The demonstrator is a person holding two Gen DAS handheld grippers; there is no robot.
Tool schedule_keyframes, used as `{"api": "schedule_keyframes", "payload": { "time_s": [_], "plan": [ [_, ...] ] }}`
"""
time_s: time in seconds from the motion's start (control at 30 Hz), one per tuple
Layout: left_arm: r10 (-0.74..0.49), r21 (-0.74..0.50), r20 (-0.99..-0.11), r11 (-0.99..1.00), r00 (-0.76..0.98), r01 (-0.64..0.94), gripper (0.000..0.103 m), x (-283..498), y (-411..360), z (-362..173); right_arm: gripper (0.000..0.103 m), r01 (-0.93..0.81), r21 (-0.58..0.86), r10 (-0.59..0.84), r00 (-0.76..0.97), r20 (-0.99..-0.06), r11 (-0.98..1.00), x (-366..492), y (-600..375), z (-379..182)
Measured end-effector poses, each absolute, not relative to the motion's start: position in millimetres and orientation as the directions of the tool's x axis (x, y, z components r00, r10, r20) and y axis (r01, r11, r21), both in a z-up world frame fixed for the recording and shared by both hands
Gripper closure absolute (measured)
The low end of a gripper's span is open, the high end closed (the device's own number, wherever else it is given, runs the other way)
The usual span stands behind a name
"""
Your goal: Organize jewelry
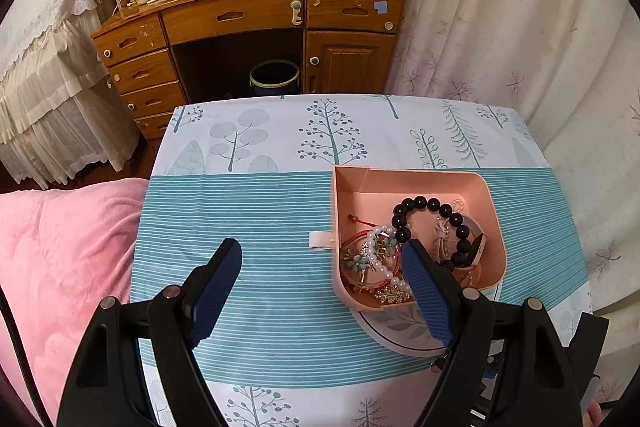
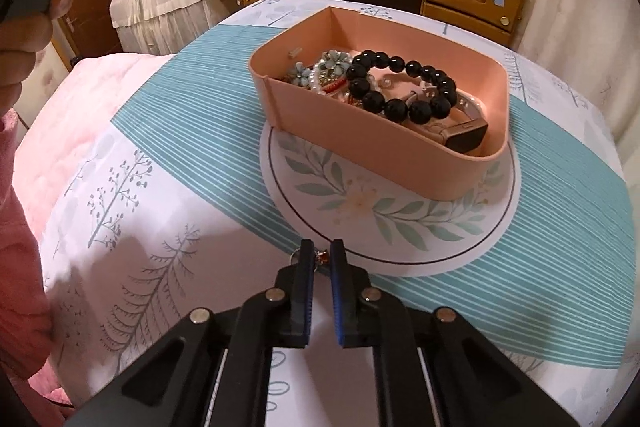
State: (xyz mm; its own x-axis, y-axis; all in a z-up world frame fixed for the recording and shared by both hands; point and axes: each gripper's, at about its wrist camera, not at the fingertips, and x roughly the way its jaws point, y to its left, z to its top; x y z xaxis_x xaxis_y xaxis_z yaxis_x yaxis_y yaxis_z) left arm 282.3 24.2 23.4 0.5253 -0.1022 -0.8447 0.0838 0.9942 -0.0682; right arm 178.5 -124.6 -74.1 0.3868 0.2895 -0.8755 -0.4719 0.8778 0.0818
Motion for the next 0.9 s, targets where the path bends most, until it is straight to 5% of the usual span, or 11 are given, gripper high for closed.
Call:
{"api": "schedule_keyframes", "payload": {
  "time_s": [0.5, 0.9],
  "plan": [
    [-0.107, -0.087, -0.826, 0.994, 0.553, 0.063, 0.022, 277, 34, 32, 0.095, -0.464, 0.106, 0.354, 0.487, -0.798, 0.879, 202, -127, -21],
    [-0.107, -0.089, -0.814, 0.994, 0.572, 0.061, 0.022, 270, 38, 40, 0.091, -0.187, 0.184, 0.262, 0.625, -0.735, 0.965, 256, -169, -8]
  ]
}}
